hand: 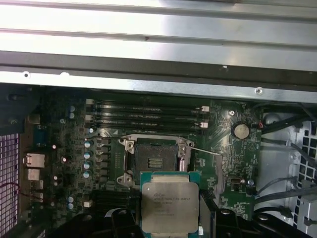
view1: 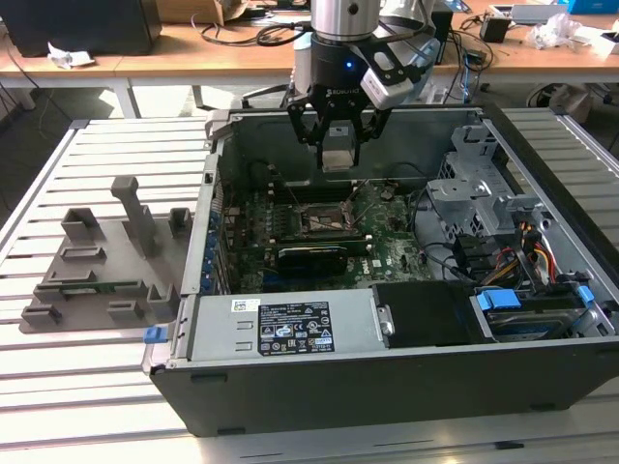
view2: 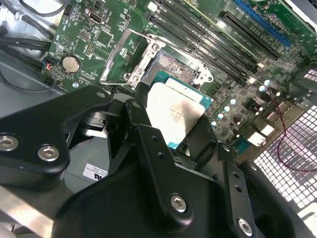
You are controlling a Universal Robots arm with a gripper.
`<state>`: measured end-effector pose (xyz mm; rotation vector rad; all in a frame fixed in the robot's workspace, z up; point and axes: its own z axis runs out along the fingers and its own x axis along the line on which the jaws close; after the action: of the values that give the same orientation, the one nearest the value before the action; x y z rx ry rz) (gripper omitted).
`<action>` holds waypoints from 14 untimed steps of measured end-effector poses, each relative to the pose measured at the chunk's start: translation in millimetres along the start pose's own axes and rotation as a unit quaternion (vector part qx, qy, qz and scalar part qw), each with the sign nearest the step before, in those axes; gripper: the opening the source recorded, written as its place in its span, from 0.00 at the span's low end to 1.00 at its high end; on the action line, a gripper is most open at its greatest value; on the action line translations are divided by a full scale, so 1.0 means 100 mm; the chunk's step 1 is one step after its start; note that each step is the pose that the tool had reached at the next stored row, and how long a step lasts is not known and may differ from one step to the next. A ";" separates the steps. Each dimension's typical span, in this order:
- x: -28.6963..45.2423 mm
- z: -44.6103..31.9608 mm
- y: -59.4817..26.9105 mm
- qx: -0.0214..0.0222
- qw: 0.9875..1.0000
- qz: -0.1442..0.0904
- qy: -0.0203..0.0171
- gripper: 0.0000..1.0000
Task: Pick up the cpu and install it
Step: 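Place the cpu into insertion slot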
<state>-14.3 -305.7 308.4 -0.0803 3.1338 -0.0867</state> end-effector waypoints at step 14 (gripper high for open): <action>0.000 0.004 0.000 0.003 0.994 0.110 0.007 0.55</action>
<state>-14.3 -305.7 308.0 0.2657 3.1301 -0.0968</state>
